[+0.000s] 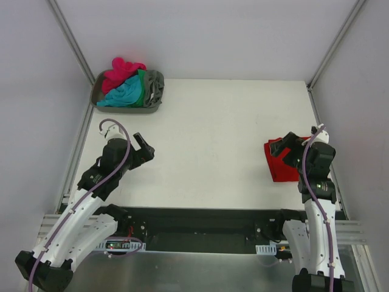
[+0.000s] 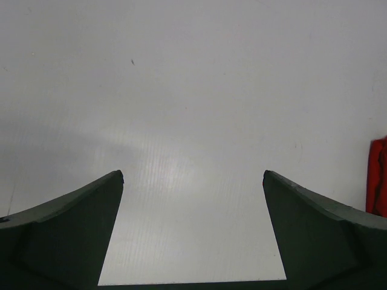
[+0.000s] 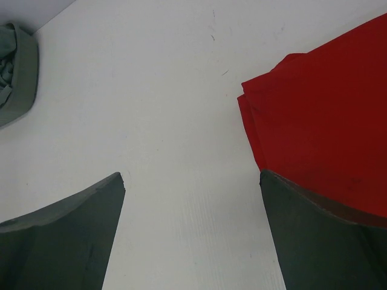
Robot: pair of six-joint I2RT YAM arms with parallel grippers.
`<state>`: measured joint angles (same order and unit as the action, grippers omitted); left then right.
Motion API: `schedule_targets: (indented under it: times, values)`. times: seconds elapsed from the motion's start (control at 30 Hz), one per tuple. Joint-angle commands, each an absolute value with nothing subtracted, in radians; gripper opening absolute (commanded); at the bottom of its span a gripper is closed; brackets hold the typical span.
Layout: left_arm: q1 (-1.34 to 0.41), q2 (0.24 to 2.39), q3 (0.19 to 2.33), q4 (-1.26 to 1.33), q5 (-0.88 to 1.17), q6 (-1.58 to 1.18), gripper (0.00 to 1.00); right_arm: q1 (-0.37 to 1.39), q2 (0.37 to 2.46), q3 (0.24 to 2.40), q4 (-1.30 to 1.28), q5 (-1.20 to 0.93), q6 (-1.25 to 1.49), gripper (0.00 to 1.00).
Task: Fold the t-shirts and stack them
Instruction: Grab crumpled tshirt from bin with the left arm
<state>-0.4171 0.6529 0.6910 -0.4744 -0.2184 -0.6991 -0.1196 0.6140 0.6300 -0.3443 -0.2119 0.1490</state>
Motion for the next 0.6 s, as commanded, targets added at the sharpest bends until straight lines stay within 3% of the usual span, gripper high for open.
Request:
schedule_targets:
  times: [0.0,0.23,0.57]
  values:
    - [-0.408,0.707,0.756,-0.427,-0.258,-0.687,0.99,-0.115,0.598,0.634,-0.308,-0.241,0.135,0.96]
    - [-0.350,0.934,0.912,-0.261,-0.258,-0.575,0.99,-0.115,0.614,0.618,-0.294,-0.362,0.074,0.96]
    - [-0.069,1.346,1.277,-0.215,-0.072,-0.480,0.99,-0.117,0.650,0.614,-0.294,-0.425,0.057,0.96]
